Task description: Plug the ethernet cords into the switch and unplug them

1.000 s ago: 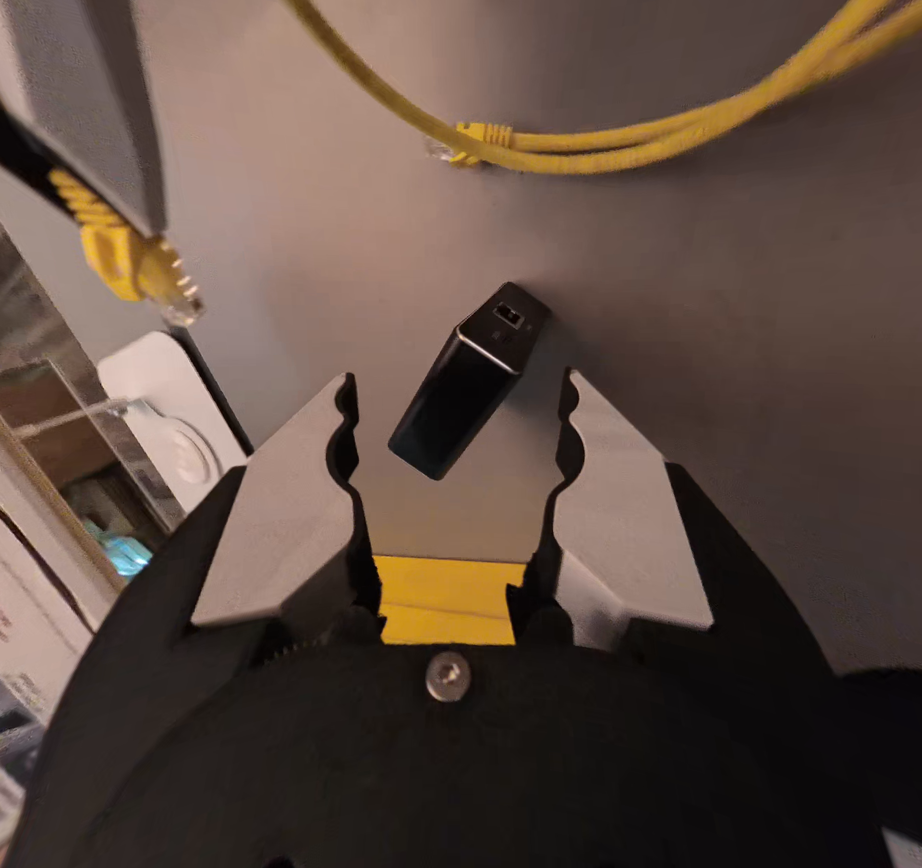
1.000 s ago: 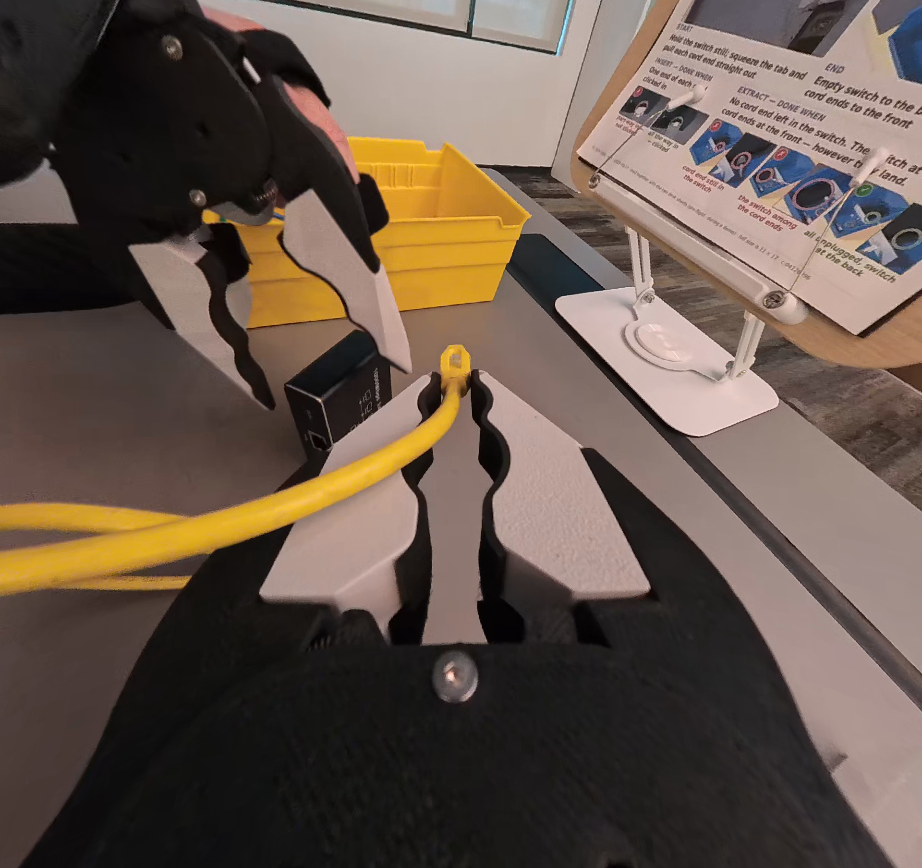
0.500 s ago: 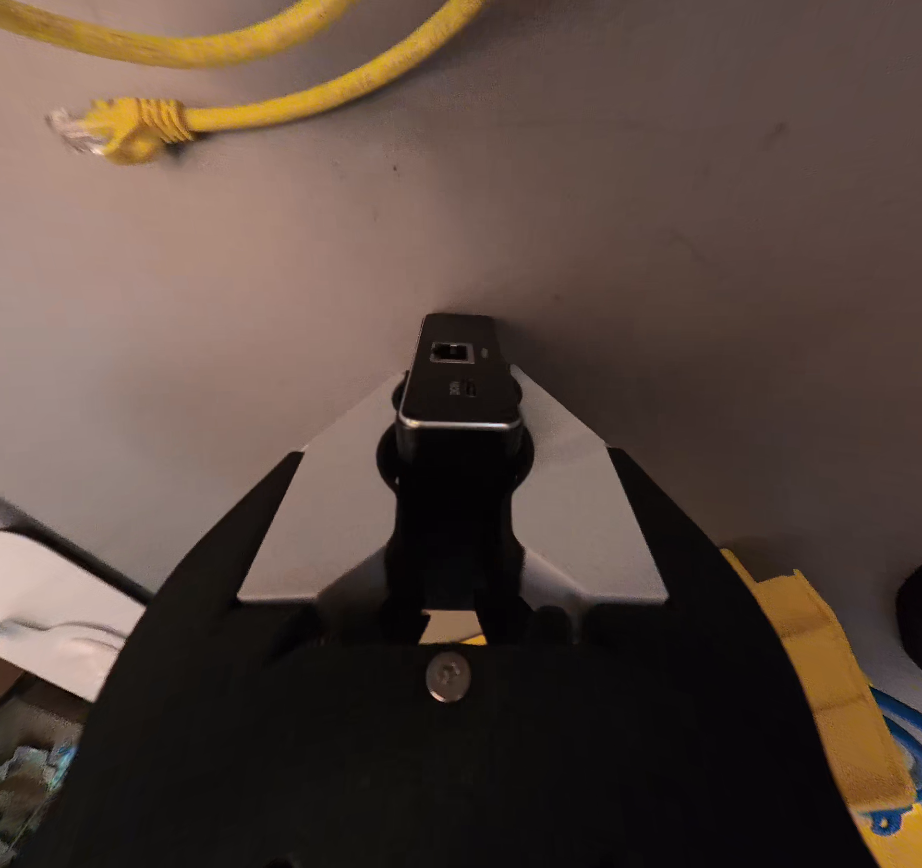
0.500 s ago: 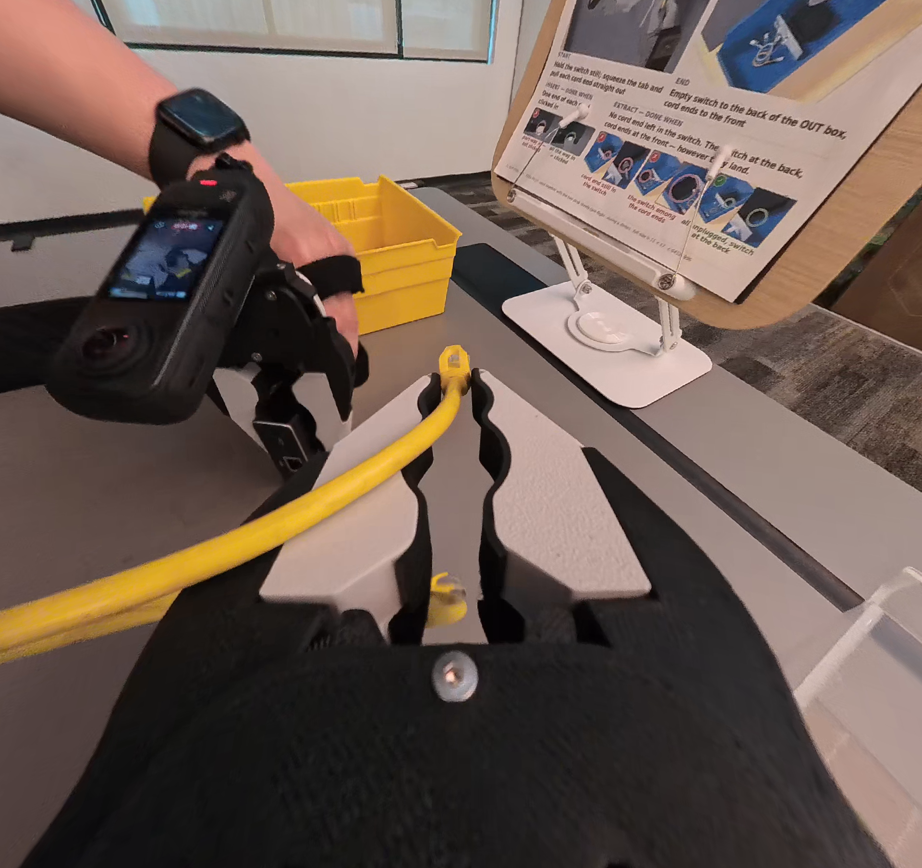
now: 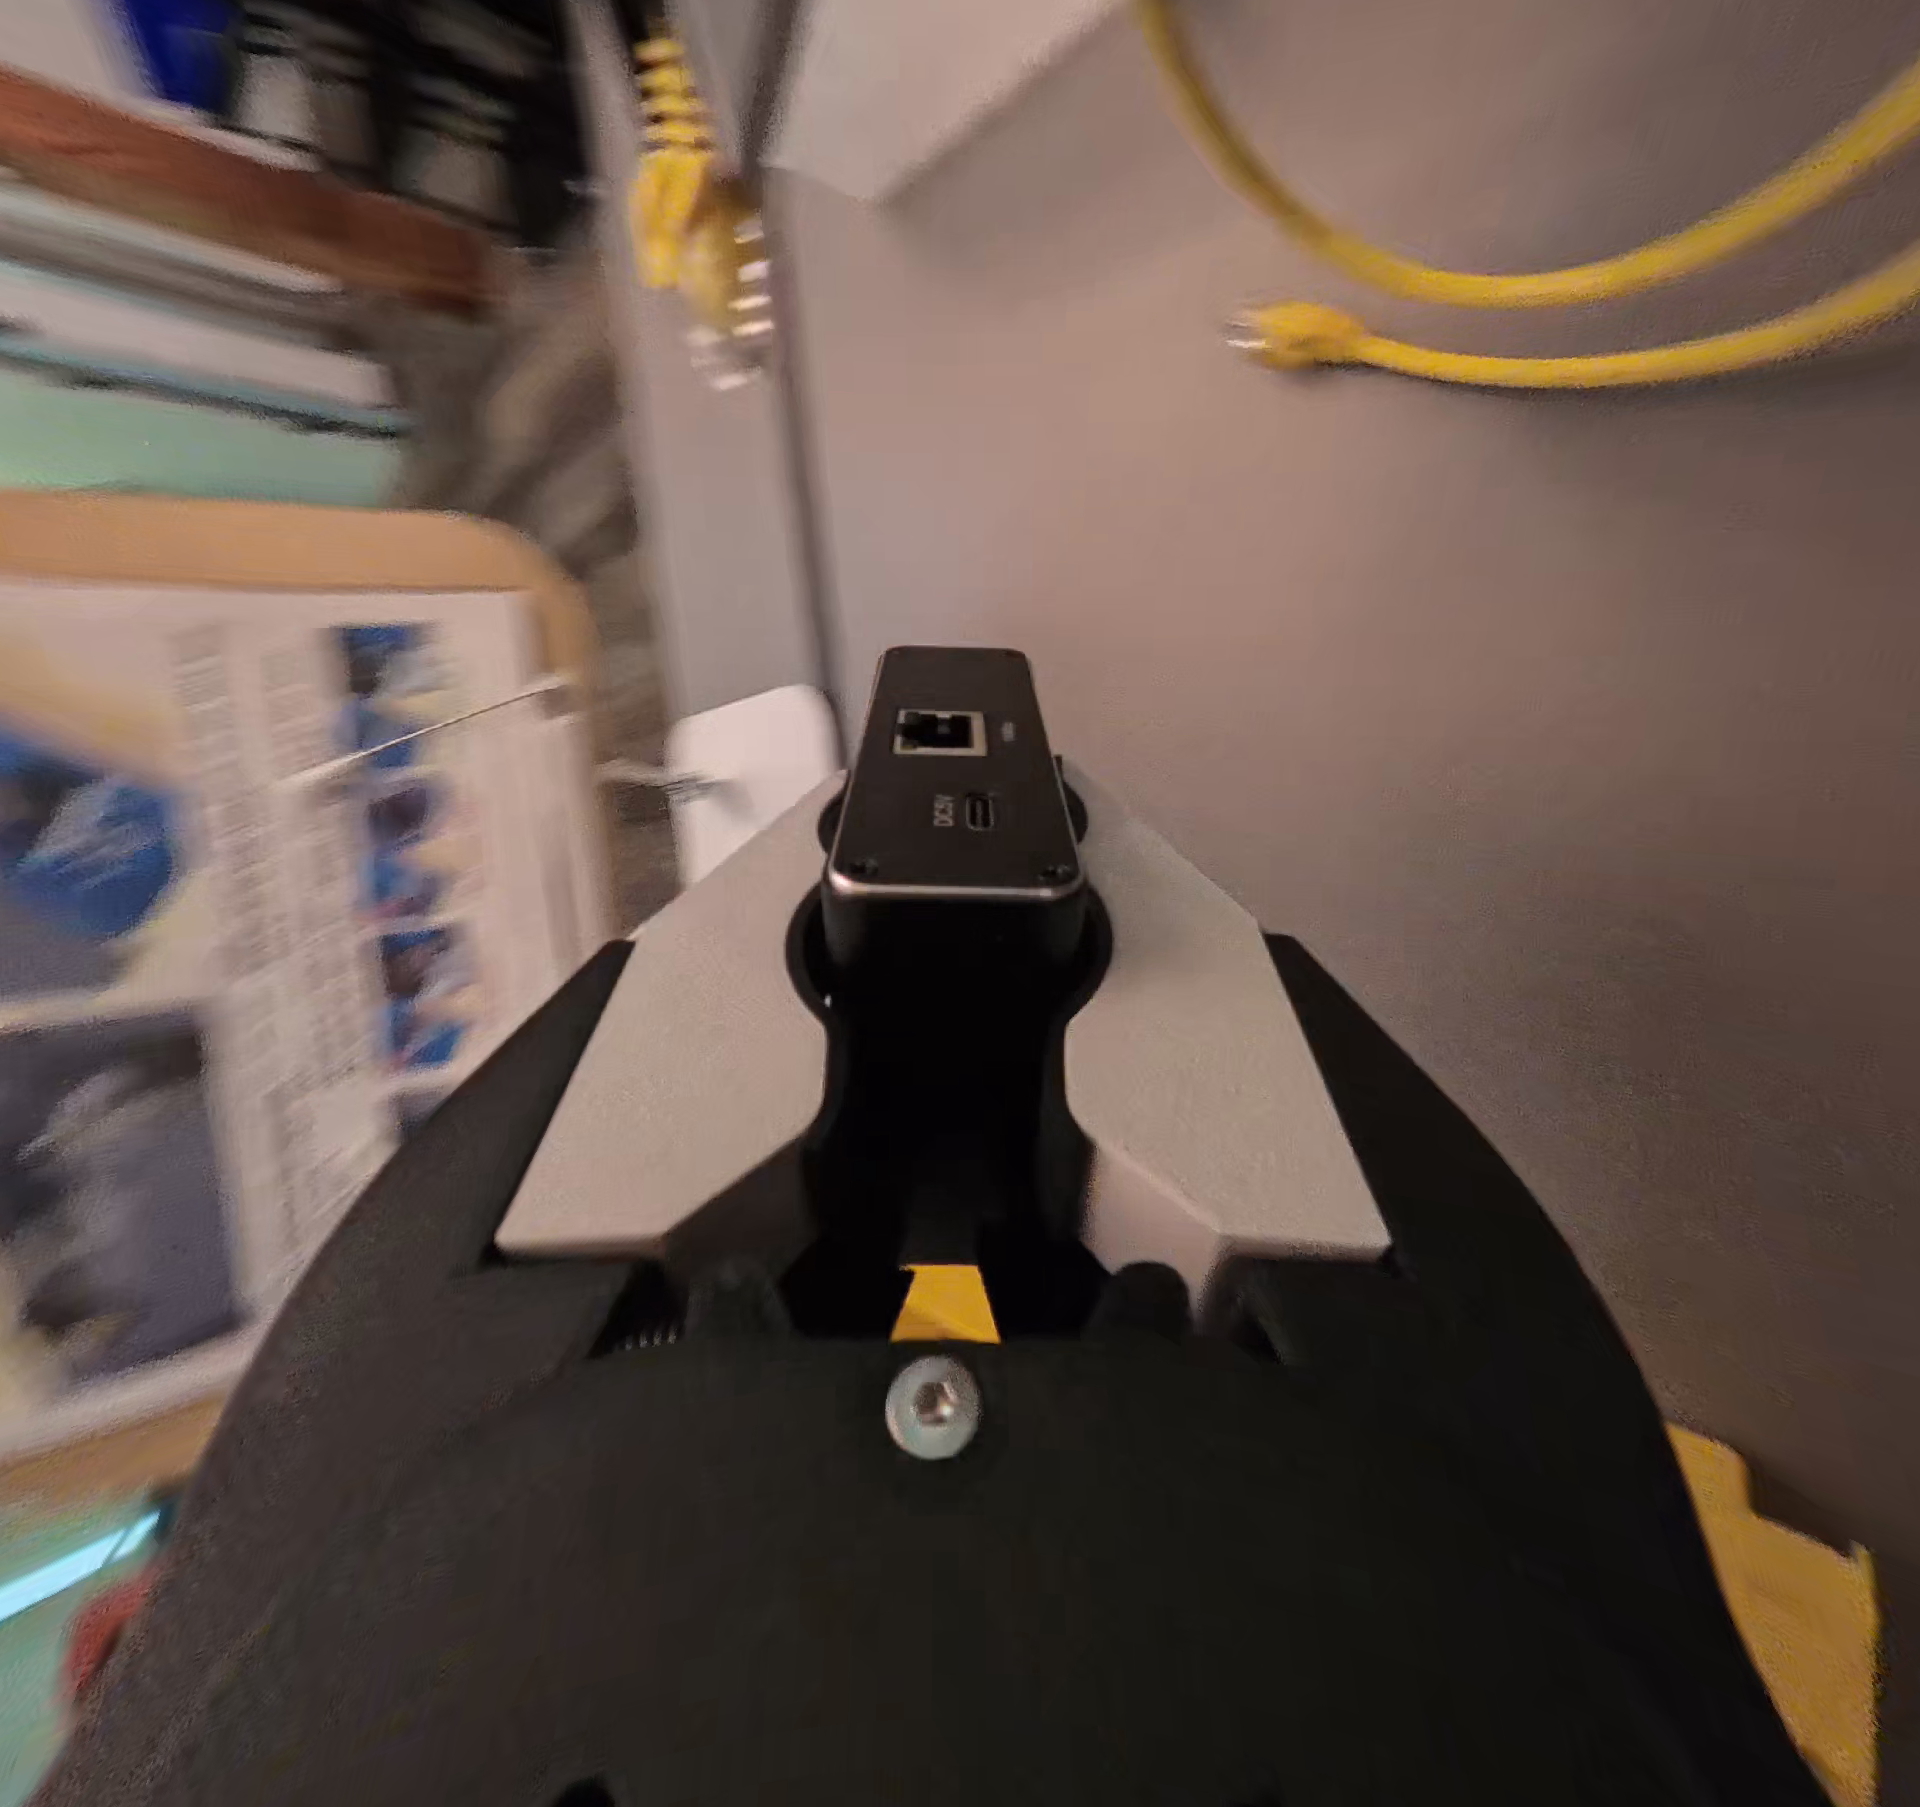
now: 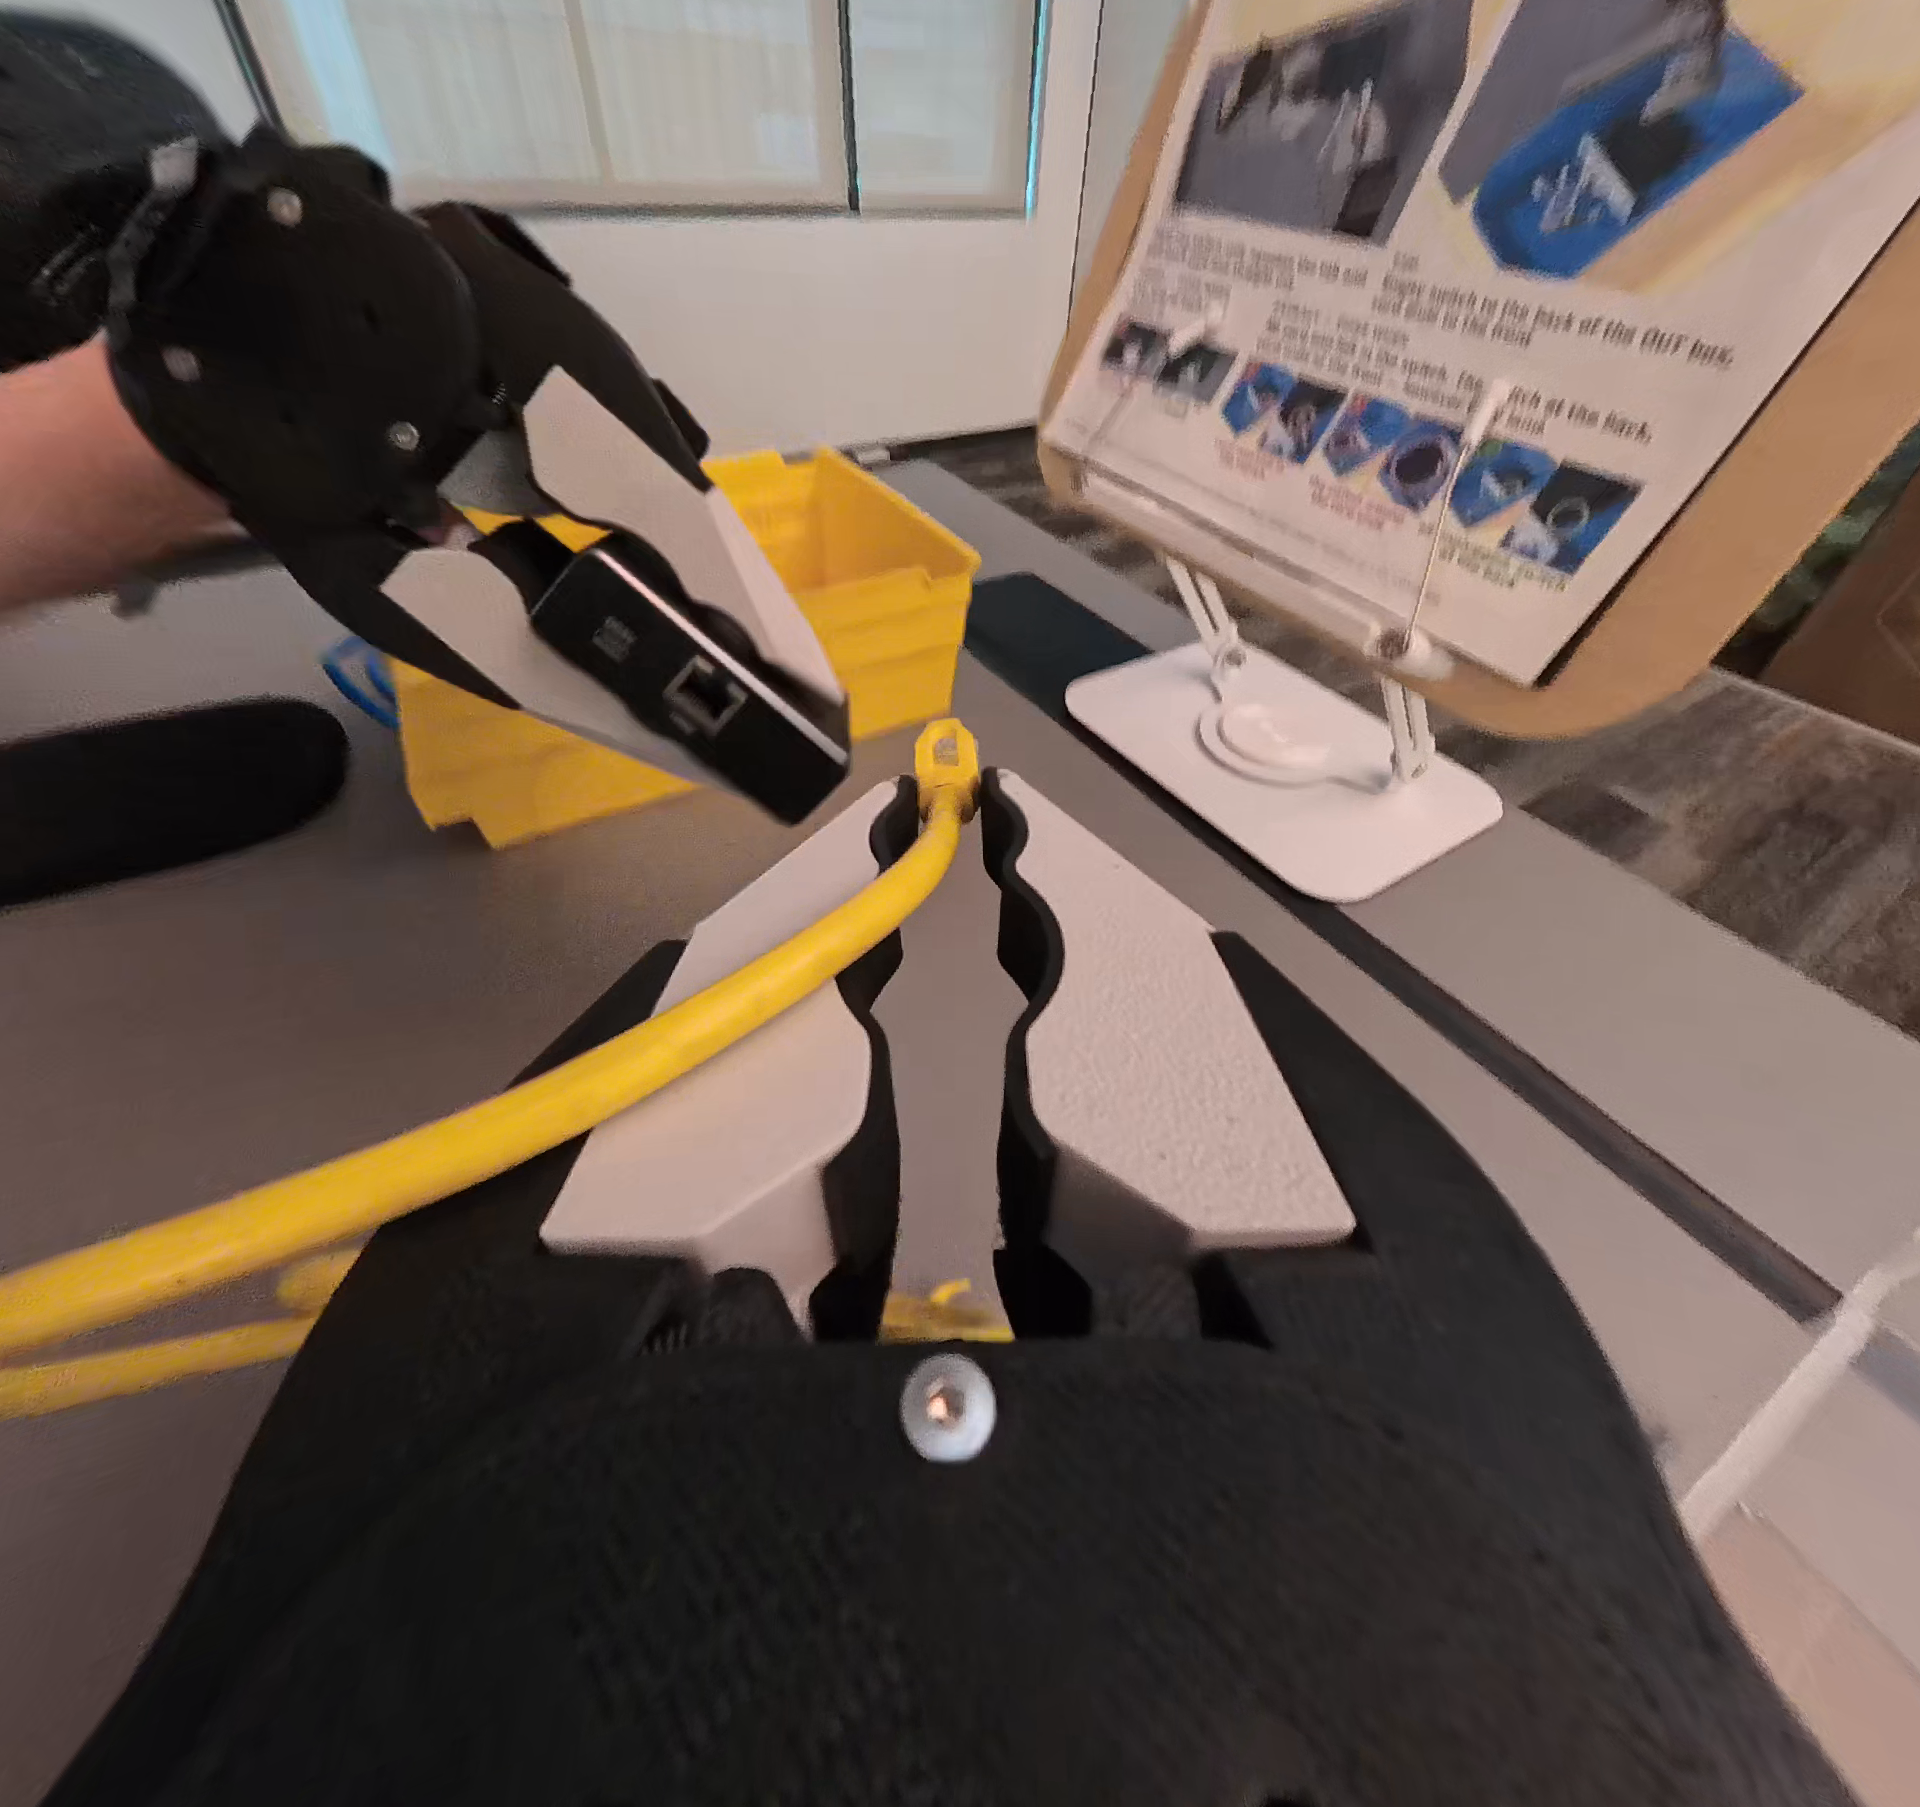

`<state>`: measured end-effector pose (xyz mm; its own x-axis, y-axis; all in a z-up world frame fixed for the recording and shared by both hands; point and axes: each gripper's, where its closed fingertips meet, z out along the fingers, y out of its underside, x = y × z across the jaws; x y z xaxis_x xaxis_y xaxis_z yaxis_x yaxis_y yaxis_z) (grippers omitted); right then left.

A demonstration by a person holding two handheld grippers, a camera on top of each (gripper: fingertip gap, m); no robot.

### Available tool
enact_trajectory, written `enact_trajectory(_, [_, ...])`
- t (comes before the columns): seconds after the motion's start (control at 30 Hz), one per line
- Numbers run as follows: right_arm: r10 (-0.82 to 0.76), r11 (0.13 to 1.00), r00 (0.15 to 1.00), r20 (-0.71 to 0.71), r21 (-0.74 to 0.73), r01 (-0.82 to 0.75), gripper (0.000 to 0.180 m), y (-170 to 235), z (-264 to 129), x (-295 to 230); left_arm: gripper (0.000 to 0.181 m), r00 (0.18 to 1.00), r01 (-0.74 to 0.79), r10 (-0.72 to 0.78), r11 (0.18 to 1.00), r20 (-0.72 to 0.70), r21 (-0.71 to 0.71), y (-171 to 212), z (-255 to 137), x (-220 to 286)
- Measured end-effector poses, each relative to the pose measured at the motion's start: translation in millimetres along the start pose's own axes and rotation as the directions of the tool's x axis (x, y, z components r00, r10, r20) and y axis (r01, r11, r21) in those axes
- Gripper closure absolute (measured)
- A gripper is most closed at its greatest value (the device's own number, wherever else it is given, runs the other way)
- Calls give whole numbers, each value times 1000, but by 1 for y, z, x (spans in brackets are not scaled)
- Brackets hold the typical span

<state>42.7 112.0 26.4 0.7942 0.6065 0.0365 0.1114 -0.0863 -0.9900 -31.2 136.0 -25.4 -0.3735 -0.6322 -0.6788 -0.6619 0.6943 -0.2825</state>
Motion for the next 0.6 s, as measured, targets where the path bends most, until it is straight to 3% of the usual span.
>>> enact_trajectory(0.1, [-2,991,1000,18,133,-1,169,-39,-14,-15,147,955,47,-55,998,291,34,-8,-37,-34])
enact_trajectory(0.2, [23,973,995,93,228,-44,169,-70,-28,-36,146,897,87,-130,989,422,119,-27,-55,-47])
enact_trajectory(0.33, [60,963,984,166,251,-101,169,-87,-35,-56,146,850,119,-206,972,485,205,-44,-53,-64])
enact_trajectory(0.6, [20,982,996,83,183,-35,169,-83,-30,-59,148,837,40,-184,960,516,278,-70,-53,-73])
